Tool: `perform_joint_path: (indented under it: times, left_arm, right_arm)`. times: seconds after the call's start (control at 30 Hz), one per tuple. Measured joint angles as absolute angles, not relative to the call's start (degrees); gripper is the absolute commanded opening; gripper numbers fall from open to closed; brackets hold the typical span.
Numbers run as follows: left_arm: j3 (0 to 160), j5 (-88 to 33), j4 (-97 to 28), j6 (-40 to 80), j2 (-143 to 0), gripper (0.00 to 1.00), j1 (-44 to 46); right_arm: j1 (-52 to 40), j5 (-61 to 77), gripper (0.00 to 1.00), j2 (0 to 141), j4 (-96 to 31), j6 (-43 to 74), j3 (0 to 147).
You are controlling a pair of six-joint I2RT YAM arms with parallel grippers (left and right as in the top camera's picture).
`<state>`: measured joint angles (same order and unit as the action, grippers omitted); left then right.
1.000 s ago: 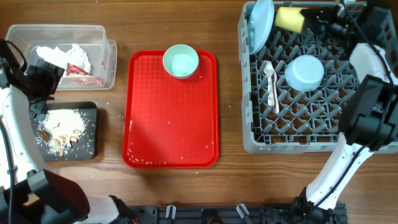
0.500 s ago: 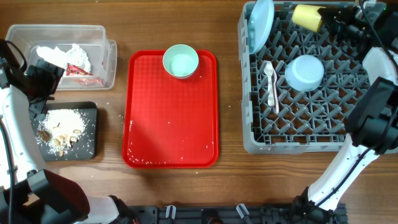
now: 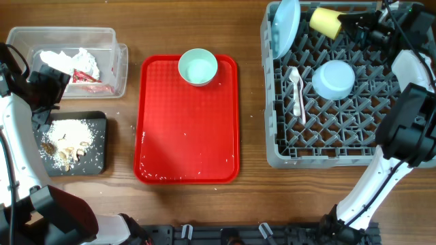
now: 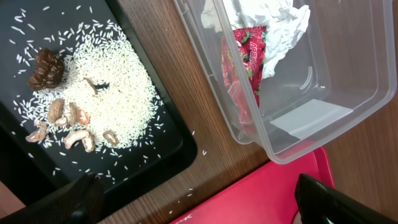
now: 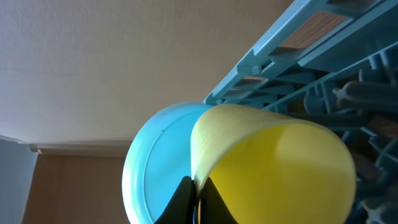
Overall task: Sort waste into correct bins and load items into the dishwasher rack
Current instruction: 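Lower the yellow cup upside down into the rack and adjust it, then open the right gripper and lift it off the cup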
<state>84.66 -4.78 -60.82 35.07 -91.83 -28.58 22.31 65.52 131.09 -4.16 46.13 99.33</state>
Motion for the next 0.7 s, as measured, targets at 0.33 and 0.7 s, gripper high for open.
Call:
perform_joint_path:
  times: [0.33, 0.7]
  left_arm:
    - [84.66, -4.78, -60.84, 35.07, -91.83, 1.0, -28.58]
    - [84.66, -4.78, -60.8, 35.07, -91.83, 1.0, -28.58]
  right_arm:
    - [27.22, 63.29, 0.43, 131.15, -9.63, 43.99, 99.57]
    - [30.79, 39.99, 0.29, 116.05, -32.97, 31.88, 99.24]
